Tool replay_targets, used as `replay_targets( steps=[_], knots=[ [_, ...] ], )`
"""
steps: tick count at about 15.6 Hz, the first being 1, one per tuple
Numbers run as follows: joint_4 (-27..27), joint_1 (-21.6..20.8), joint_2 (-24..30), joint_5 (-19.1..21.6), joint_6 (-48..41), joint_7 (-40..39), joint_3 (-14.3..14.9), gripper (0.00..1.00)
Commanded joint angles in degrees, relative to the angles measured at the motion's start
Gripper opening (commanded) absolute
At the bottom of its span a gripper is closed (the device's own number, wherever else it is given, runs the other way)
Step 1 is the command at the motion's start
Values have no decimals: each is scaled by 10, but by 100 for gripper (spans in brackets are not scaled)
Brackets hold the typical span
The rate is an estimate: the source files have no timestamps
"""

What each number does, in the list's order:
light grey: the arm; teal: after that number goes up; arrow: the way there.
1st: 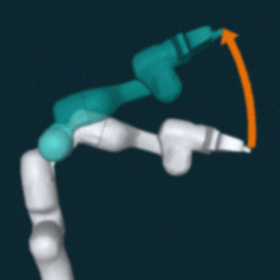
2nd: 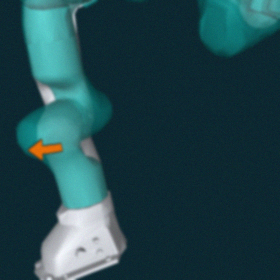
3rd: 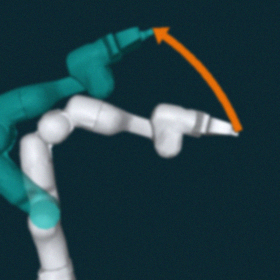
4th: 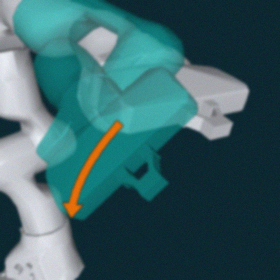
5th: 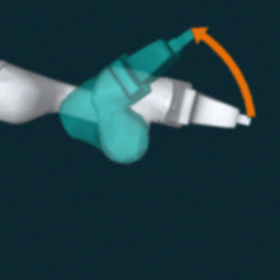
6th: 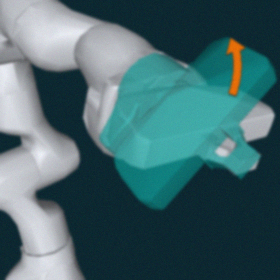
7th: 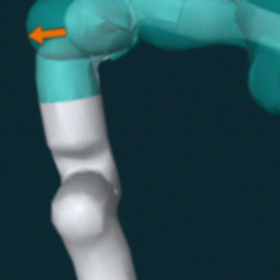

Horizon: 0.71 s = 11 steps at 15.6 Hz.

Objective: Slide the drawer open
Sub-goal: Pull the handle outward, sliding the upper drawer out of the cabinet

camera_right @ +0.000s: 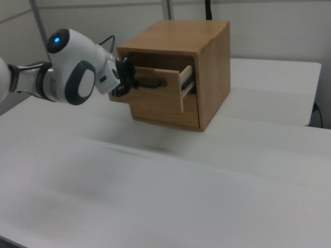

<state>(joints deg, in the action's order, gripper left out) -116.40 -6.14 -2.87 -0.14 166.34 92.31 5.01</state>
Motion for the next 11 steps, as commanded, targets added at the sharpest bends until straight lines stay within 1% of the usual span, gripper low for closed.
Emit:
replay_targets(
  steps=[1, 5, 11],
  knots=[
    [-88, 1, 102, 11, -5, 11, 2, 0],
    [-96, 1, 129, 11, -72, 11, 2, 0],
    [-92, 2, 135, 11, -98, 11, 3, 1]
  ],
)
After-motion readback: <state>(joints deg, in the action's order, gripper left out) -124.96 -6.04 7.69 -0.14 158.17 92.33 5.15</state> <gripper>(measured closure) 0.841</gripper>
